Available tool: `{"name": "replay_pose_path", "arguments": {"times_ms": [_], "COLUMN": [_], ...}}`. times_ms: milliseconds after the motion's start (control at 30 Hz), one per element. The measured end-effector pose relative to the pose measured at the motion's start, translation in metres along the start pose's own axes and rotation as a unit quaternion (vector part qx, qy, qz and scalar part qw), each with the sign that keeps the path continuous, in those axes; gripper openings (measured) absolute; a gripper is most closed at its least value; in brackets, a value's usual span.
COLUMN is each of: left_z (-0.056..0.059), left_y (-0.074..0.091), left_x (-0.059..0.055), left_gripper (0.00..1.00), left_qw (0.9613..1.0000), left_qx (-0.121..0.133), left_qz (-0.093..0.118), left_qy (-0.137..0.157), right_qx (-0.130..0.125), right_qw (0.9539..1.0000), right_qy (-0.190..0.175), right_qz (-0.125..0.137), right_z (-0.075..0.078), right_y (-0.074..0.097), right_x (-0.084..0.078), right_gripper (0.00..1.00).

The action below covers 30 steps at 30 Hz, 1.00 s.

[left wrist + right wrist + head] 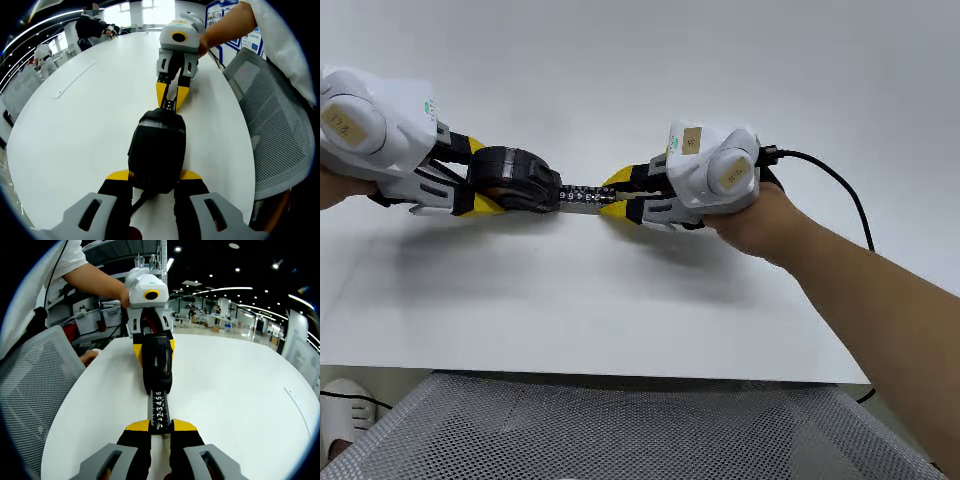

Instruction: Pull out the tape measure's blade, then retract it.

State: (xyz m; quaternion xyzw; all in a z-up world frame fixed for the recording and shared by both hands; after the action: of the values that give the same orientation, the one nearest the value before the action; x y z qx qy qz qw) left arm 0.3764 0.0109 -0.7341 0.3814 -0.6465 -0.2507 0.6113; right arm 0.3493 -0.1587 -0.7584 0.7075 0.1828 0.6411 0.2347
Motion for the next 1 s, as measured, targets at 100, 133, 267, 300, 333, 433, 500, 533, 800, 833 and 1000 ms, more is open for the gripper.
{"name": "replay_pose_path", "arguments": {"times_ms": [100, 133, 267, 300, 333, 433, 500, 533, 800, 833, 1000], "left_z": [0.000, 0.000, 0.000, 0.000, 0.000, 0.000, 0.000, 0.000, 0.000, 0.000, 0.000], "left_y": [0.000, 0.000, 0.000, 0.000, 0.000, -0.001, -0.001, -0.001, 0.000, 0.000, 0.000], "left_x": [0.000, 0.000, 0.000, 0.000, 0.000, 0.000, 0.000, 0.000, 0.000, 0.000, 0.000], "left_gripper": [0.26, 0.26, 0.26, 0.26, 0.26, 0.26, 0.26, 0.26, 0.26, 0.26, 0.26], "left_qw": [1.0000, 1.0000, 1.0000, 1.0000, 1.0000, 1.0000, 1.0000, 1.0000, 1.0000, 1.0000, 1.0000], "left_qx": [0.000, 0.000, 0.000, 0.001, 0.001, 0.001, 0.002, 0.002, 0.003, 0.003, 0.004], "left_qz": [0.000, 0.000, 0.000, 0.000, 0.000, 0.000, 0.000, 0.000, 0.001, 0.001, 0.001], "left_qy": [0.000, 0.001, 0.001, 0.001, 0.002, 0.003, 0.003, 0.004, 0.005, 0.005, 0.006], "right_qx": [-0.001, -0.001, -0.003, -0.003, -0.003, -0.003, -0.003, -0.004, -0.005, -0.006, -0.007], "right_qw": [1.0000, 1.0000, 1.0000, 1.0000, 1.0000, 1.0000, 0.9999, 0.9999, 0.9998, 0.9998, 0.9998], "right_qy": [-0.001, 0.001, 0.003, 0.002, 0.002, 0.003, 0.004, 0.005, 0.005, 0.006, 0.005], "right_qz": [-0.001, -0.002, -0.004, -0.004, -0.005, -0.007, -0.009, -0.010, -0.016, -0.017, -0.020], "right_z": [0.000, 0.000, 0.000, 0.000, 0.000, 0.001, 0.000, 0.001, 0.003, 0.003, 0.002], "right_y": [0.002, 0.003, 0.006, 0.008, 0.008, 0.010, 0.012, 0.013, 0.019, 0.019, 0.023], "right_x": [-0.001, -0.002, -0.003, -0.004, -0.004, -0.006, -0.007, -0.007, -0.012, -0.012, -0.014], "right_gripper": [0.09, 0.09, 0.09, 0.09, 0.09, 0.09, 0.09, 0.09, 0.09, 0.09, 0.09]}}
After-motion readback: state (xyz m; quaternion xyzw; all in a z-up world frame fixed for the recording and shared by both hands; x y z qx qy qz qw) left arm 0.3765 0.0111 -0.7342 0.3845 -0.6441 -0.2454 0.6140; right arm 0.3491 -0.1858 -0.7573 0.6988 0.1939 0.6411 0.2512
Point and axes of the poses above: the centre of the closed fingertips' face, and the gripper's own axes: y roughly backward along the fingers, z roughly to its right, x roughly out of its top, the point moved 5 cm from there along y, roughly backward along the fingers, and after that the axes turned 7 degrees about x, right-handed, at the moved point
